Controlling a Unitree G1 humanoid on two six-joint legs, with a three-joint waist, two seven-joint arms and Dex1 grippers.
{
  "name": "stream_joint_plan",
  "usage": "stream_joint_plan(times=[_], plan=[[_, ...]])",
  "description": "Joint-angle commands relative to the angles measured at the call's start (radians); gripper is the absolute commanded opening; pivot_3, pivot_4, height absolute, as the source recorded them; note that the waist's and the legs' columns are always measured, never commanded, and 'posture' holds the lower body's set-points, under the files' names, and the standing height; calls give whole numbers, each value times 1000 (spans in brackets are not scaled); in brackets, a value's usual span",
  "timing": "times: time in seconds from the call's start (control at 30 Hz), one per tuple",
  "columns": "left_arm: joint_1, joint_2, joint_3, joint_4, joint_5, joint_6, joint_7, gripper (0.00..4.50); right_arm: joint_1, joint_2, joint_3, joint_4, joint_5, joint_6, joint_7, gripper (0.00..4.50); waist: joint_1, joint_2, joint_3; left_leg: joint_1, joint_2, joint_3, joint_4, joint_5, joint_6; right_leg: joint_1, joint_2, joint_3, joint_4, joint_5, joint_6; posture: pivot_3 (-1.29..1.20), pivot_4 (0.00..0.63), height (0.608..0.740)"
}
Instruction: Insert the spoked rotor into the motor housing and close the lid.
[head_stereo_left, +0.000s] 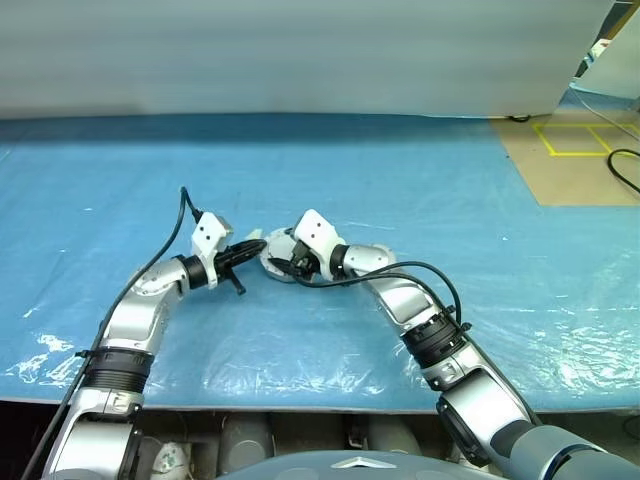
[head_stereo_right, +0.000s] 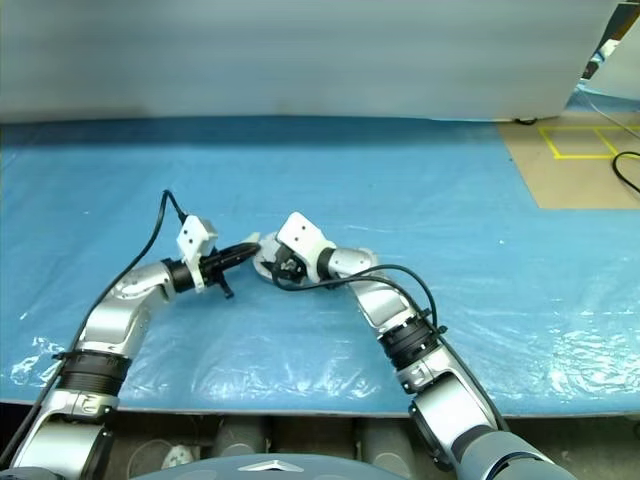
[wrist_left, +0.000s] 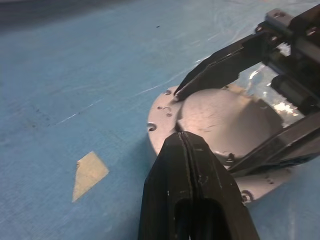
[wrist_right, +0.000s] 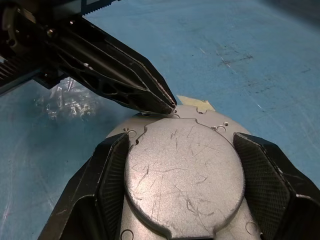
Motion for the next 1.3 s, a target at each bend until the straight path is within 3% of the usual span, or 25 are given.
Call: stream_joint_plan(times=[0.03,0.43,0.6,0.77,0.93,1.1,1.3], plan=[[-9,11,-9,9,33,-13,14,0,27,-23,-1,21,-14,33,1,2979,1,0,0,0,0,0,0,0,0,0,0,0,0,0,0,0,150,740],[34,11,-80,-53,37,66,-45,0,-8,-20,-59,17,35,67,19,2979,6,0,0,0,-1,0,-1,0,0,0,-1,0,0,-1,-2,0,150,740],[28,16,-74,-31,49,59,-28,0,-24,-1,-116,16,77,91,1,4485,9,0,0,1,-2,0,0,0,0,1,-2,0,-1,-2,-2,0,150,740],[33,8,-80,-40,50,55,-28,0,-19,34,-183,-60,206,105,61,4485,8,0,0,1,-1,0,0,0,0,1,-1,0,0,-2,-3,0,150,740],[36,4,-79,-43,48,48,-29,0,-32,32,-281,-112,361,274,100,4485,9,0,0,0,-2,0,-1,0,0,1,-1,0,-1,-2,-2,0,150,740],[37,0,-75,-42,44,37,-28,0,-69,-5,-329,-2,350,434,-5,4485,10,0,0,0,-2,0,-1,0,0,1,-1,0,-2,-2,-2,0,150,740],[39,-2,-71,-46,39,31,-34,0,-74,4,-374,69,357,474,-83,4485,9,1,0,1,-2,0,-2,0,0,1,-1,0,-2,-2,-2,0,150,740]])
